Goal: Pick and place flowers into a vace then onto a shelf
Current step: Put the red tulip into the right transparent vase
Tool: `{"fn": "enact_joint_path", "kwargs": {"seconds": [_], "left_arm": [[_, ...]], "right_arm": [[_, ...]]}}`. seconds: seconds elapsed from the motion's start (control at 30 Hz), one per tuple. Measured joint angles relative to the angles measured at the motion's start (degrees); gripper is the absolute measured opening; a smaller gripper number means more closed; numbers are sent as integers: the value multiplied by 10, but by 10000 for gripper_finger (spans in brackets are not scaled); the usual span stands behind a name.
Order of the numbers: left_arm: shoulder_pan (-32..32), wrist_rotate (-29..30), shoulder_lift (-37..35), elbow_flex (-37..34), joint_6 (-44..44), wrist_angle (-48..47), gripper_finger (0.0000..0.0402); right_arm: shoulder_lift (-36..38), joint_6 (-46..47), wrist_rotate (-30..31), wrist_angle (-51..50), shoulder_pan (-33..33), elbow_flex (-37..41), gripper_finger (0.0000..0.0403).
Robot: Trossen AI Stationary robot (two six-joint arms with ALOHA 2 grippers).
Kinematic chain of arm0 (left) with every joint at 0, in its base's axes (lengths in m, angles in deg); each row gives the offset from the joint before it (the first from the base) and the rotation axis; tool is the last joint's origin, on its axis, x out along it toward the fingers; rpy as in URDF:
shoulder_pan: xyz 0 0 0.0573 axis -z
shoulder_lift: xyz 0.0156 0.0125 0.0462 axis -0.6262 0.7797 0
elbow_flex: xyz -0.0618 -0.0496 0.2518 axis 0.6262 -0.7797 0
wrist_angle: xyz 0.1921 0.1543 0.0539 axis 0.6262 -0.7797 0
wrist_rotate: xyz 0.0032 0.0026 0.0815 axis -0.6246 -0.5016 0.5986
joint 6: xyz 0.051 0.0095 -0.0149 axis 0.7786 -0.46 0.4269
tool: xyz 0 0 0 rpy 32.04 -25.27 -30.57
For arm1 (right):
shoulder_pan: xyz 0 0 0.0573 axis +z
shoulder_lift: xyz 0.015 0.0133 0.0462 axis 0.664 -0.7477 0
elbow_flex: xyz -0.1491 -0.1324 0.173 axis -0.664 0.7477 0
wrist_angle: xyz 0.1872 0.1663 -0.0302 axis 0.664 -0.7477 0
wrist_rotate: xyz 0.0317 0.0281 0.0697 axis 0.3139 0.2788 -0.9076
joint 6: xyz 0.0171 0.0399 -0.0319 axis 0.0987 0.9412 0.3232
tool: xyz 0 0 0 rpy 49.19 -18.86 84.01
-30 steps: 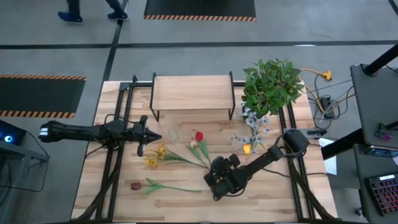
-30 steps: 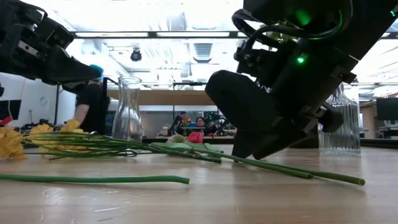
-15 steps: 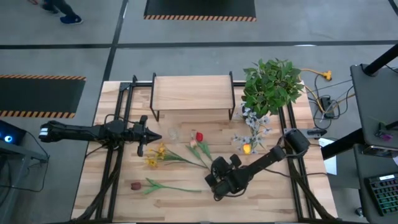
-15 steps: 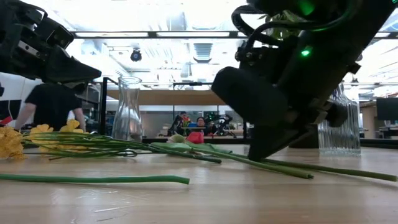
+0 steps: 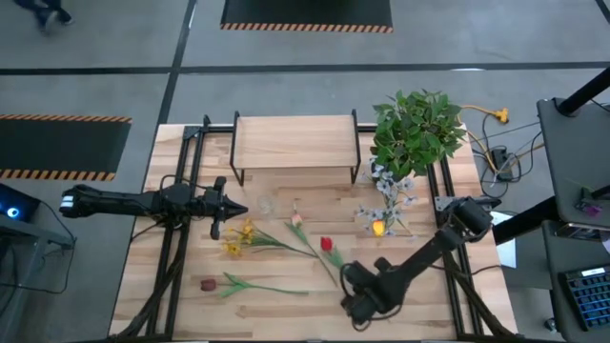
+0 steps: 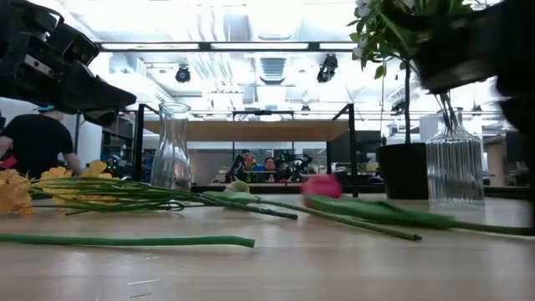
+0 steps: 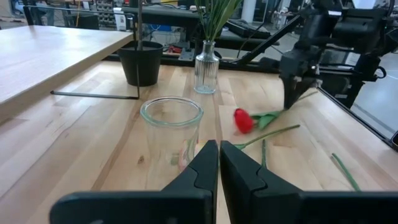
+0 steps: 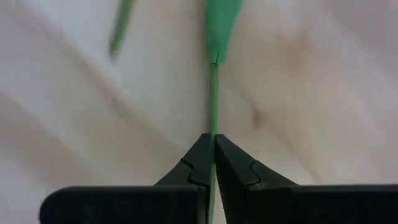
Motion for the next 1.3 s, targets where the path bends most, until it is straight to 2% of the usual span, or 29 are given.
{"fn": "enact_joint_path", "kwargs": {"seconds": [0.1, 0.33, 0.6, 0.67, 0.8, 0.87, 1.07, 1.2, 1.3], "left_arm": [[0, 0, 0, 0, 0, 0, 0], [0, 0, 0, 0, 0, 0, 0], [0, 0, -1, 0, 0, 0, 0], [0, 0, -1, 0, 0, 0, 0], [0, 0, -1, 0, 0, 0, 0], [0, 0, -1, 0, 0, 0, 0], [0, 0, -1, 0, 0, 0, 0], [0, 0, -1, 0, 0, 0, 0], [0, 0, -1, 0, 0, 0, 0]], "right_arm": [[5, 0, -33, -29, 13, 0, 8], [5, 7, -31, -64, 36, 0, 13], [19, 16, -22, -63, 40, 0, 78], [25, 6, -2, -62, 40, 0, 101], [36, -15, 106, -53, 37, -1, 146], [37, -32, 142, -44, 28, -1, 166], [32, -94, 145, -27, -16, -1, 204], [32, -119, 143, -27, -37, -1, 212], [32, -136, 118, -18, -49, 2, 212]]}}
